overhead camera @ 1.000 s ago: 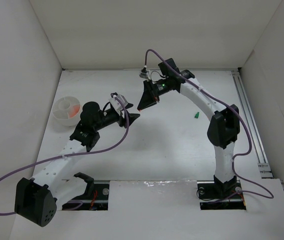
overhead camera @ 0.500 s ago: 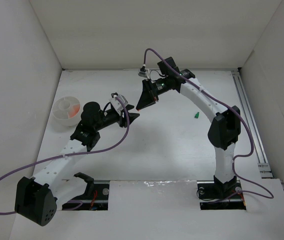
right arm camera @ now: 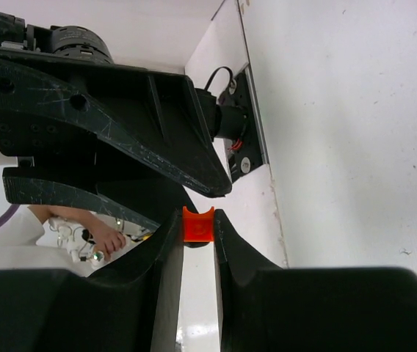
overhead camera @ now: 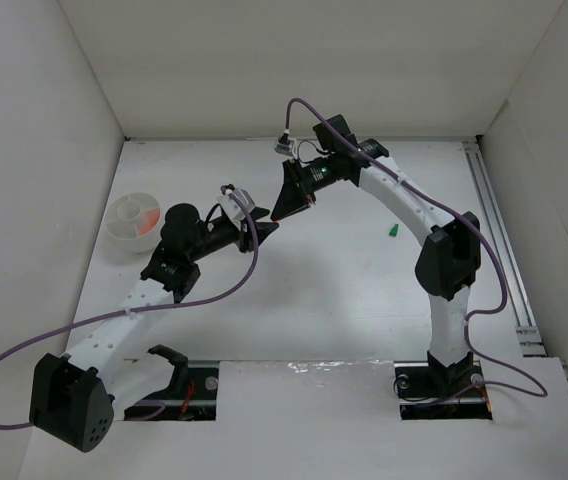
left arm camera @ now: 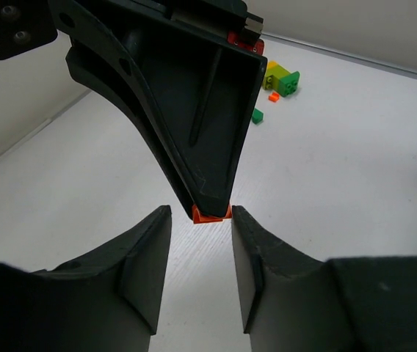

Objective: Sort the legos into containers by color

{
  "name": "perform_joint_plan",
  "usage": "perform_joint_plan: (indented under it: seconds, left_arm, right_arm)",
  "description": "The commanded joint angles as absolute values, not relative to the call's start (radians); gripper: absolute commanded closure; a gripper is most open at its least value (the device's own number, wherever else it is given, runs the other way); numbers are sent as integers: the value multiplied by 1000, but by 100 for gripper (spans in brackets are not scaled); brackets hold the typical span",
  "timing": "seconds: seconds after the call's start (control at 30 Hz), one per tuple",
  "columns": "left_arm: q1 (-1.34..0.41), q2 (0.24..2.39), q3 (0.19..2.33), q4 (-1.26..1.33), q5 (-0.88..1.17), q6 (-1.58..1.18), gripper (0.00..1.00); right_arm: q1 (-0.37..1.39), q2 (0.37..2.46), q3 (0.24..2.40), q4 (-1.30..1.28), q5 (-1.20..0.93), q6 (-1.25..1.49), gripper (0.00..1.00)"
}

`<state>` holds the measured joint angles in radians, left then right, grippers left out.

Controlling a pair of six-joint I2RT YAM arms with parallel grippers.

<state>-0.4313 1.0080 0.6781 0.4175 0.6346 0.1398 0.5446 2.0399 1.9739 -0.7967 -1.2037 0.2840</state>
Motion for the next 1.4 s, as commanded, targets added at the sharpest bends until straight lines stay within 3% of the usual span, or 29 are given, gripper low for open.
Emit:
perform_joint_plan:
  seconds: [0.0, 0.3, 0.63, 0.83, 1.17, 1.37]
  left_arm:
    - [-437, 1003, 672, 476, 650, 130, 65]
    - [-437, 1012, 672, 476, 650, 130, 76]
    - [-437, 1012, 672, 485, 641, 111, 94]
    - [-437, 1012, 672, 485, 673, 110, 98]
    - [-437, 994, 643, 485, 674, 120, 100]
    - [-437, 960, 624, 388, 627, 143, 100]
  right_arm:
    - [554, 1985, 2025, -756, -1204, 284, 91]
    - [563, 1985, 2034, -756, -1204, 284, 91]
    - [563, 1985, 2034, -756, -1204, 284, 91]
    - [563, 1985, 2043, -765, -1184, 284, 63]
    - [563, 1985, 2043, -765, -1164, 275, 53]
    - [497, 1976, 2043, -787, -1120, 239, 53]
